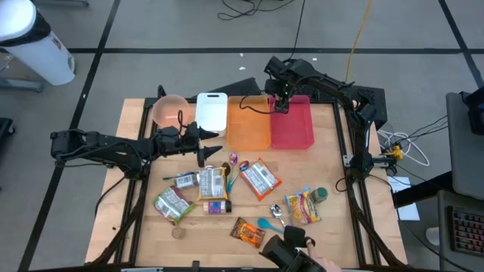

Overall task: Pick & Place Food Item
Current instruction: Put the golden seasoning bottle into the red bin

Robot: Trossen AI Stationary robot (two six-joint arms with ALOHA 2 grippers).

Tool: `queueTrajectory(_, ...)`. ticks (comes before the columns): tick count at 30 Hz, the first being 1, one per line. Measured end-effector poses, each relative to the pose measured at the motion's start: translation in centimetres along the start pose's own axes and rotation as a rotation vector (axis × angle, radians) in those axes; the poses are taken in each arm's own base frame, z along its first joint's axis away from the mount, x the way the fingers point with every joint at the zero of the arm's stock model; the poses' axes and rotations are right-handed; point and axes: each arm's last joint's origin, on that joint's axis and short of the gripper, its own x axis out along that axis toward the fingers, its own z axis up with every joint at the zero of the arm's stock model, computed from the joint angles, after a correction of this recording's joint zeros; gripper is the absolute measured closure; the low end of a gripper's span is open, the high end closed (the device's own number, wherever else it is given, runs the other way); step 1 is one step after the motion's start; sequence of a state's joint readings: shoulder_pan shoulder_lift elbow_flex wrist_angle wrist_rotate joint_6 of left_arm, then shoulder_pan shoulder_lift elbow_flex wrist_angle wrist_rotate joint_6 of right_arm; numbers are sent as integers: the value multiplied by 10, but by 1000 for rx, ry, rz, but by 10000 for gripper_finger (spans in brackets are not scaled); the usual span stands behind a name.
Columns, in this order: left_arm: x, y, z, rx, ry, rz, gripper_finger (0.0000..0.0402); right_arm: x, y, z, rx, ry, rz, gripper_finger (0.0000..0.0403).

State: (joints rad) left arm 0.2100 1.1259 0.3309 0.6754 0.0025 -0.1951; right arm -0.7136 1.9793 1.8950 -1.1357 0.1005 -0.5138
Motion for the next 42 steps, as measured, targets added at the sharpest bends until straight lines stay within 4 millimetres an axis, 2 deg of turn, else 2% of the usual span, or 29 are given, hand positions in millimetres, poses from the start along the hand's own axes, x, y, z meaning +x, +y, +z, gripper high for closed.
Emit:
queueTrajectory(6,0,0,0,0,0,0,112,3,-1,2,-20,-12,-7,133)
queueTrajectory(18,0,0,-1,1,6,2,112,32,-1,6,-60,48,25,133)
queueTrajectory(29,0,0,-1,1,15,4,112,34,-10,4,-57,34,10,133)
queueTrajectory(42,0,0,-2,4,21,6,112,34,-11,5,-71,18,3,133)
